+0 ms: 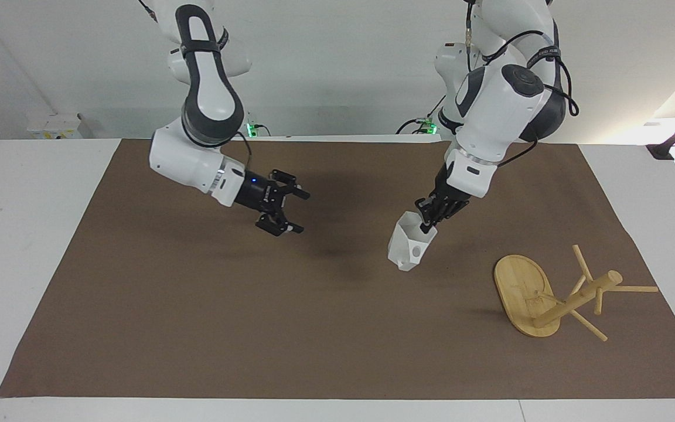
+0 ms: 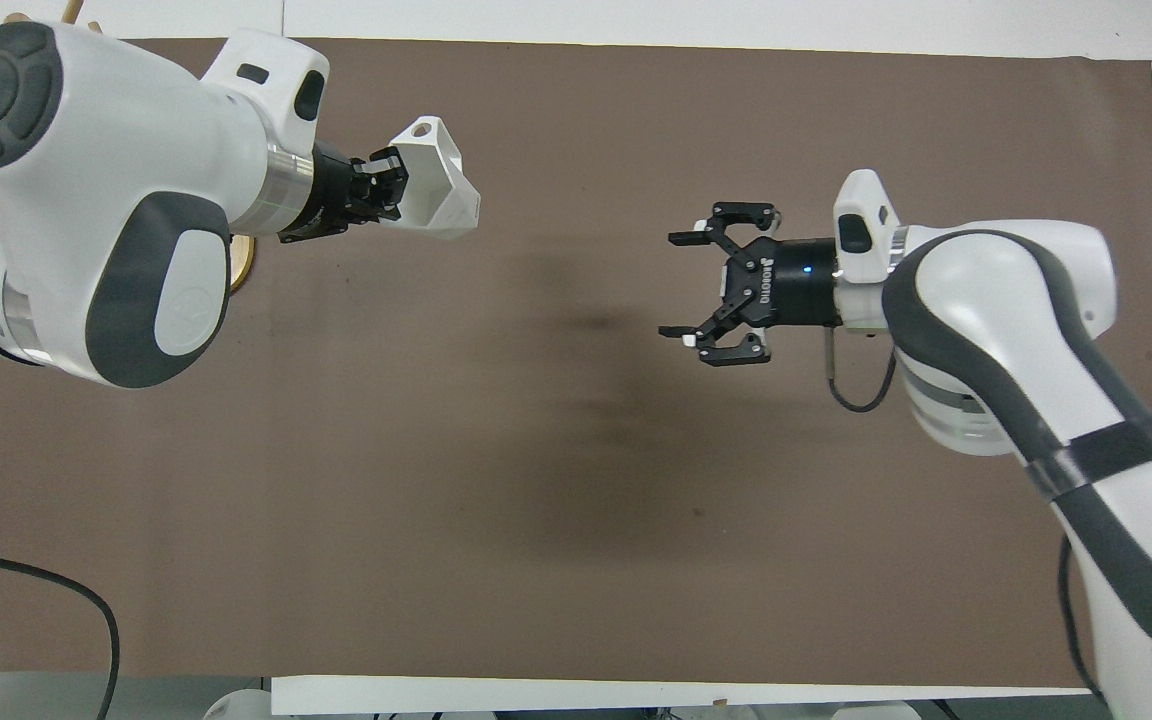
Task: Hang cup on rack
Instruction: 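Move the mug with the left gripper while the right gripper withdraws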
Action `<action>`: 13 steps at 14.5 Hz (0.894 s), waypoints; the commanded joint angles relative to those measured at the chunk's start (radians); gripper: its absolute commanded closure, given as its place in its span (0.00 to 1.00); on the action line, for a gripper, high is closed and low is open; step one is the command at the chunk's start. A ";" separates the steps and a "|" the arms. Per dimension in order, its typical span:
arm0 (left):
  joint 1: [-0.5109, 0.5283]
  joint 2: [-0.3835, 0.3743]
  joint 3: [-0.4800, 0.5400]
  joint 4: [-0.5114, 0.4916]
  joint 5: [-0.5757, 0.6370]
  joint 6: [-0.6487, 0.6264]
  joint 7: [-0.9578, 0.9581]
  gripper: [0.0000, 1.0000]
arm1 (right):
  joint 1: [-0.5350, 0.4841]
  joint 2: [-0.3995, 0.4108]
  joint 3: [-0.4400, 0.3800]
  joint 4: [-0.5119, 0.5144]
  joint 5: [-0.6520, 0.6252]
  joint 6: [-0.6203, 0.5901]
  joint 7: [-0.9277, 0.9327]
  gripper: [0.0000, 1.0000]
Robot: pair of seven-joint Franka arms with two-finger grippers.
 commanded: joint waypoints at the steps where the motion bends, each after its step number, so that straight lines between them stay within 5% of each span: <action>1: 0.007 -0.168 -0.005 -0.270 0.000 0.229 -0.014 1.00 | -0.112 -0.007 0.011 0.039 -0.182 -0.090 0.000 0.01; 7: 0.026 -0.356 -0.005 -0.689 0.000 0.782 -0.031 1.00 | -0.215 -0.019 0.010 0.214 -0.627 -0.177 0.269 0.01; 13: 0.109 -0.196 -0.006 -0.683 0.001 0.995 -0.040 1.00 | -0.230 -0.118 0.011 0.327 -0.997 -0.298 0.709 0.01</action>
